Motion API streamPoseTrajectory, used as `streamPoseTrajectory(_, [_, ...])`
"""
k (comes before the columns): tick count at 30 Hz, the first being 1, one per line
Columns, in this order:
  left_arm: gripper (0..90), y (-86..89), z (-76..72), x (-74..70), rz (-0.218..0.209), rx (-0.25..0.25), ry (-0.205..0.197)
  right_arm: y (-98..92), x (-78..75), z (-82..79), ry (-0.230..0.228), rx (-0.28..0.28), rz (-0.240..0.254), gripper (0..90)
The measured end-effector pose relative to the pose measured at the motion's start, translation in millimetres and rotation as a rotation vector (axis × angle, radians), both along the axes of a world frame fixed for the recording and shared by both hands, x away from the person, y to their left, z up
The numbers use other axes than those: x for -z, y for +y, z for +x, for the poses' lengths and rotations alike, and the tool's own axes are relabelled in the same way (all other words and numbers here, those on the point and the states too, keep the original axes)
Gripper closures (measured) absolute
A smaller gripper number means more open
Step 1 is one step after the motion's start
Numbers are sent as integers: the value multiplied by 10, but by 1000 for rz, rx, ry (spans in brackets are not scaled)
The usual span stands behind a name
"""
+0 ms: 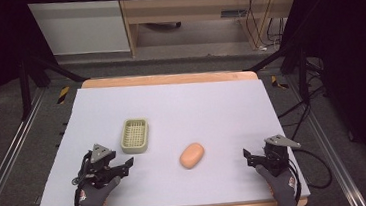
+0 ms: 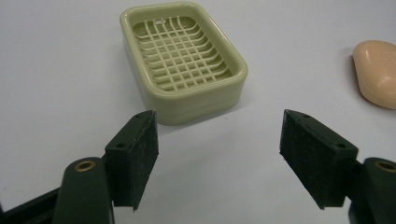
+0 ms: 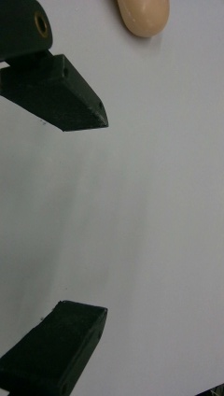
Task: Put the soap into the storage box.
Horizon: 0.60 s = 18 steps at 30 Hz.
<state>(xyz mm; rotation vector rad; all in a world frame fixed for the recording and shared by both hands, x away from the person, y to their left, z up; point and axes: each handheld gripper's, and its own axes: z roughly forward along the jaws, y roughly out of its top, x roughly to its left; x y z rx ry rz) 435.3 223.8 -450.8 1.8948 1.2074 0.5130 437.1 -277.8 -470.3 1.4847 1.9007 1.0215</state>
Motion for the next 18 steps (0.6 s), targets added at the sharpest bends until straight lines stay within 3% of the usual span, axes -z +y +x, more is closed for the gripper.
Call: streamPoseTrajectory(18, [264,-186,5,-8,12,29,-24,27,-10,-20,-14,-2,10,81])
